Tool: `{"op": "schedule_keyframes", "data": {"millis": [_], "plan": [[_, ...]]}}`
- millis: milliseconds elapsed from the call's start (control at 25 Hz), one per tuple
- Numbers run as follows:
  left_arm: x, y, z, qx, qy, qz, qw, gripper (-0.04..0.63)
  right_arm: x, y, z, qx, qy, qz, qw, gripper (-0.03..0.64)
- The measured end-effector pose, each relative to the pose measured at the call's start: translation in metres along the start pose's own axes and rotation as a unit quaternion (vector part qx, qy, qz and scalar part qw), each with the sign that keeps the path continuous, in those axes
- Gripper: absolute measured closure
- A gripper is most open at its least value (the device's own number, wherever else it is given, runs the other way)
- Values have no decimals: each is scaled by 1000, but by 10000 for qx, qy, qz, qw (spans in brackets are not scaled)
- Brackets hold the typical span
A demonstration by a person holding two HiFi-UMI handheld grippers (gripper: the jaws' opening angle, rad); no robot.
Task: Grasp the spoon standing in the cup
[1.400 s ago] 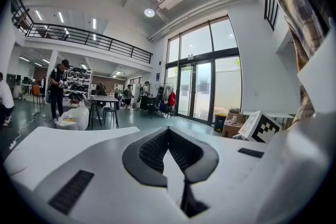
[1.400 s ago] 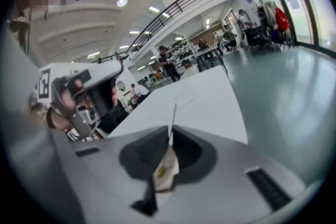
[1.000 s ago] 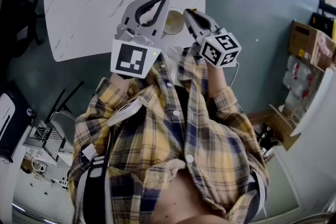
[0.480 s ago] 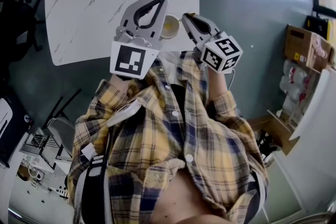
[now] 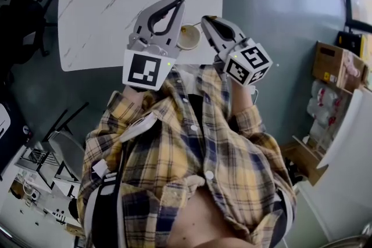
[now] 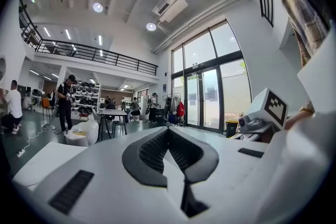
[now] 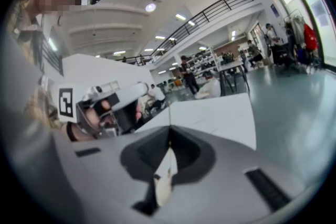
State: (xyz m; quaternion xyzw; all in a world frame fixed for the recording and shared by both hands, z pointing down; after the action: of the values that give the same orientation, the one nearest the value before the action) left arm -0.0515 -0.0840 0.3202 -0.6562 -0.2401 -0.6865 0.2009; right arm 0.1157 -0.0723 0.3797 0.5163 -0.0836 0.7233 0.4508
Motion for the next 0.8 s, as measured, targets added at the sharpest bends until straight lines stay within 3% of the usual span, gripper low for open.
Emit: {"op": "schedule_keyframes", "data": {"millis": [400, 800], "plan": [[-13, -17, -15, -489, 180, 162, 9985, 580, -48, 15, -26, -463, -559, 542, 9959, 583], [-27, -30, -21, -804, 354, 264, 9958, 578, -89, 23, -56, -793, -1223, 1102, 9832, 583]]}}
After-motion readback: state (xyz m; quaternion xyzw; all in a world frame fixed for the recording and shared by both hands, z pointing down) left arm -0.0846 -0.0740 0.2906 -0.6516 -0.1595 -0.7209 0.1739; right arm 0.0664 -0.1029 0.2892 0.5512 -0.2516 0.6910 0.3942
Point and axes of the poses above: the fingertips, and each gripper's own axes: y forward along the fingers, z to its right, x out of its underside, the point moved 8 cm from there along -y, backward along the fingers, and after that the axes turned 3 degrees about y, right-handed, at the moved point
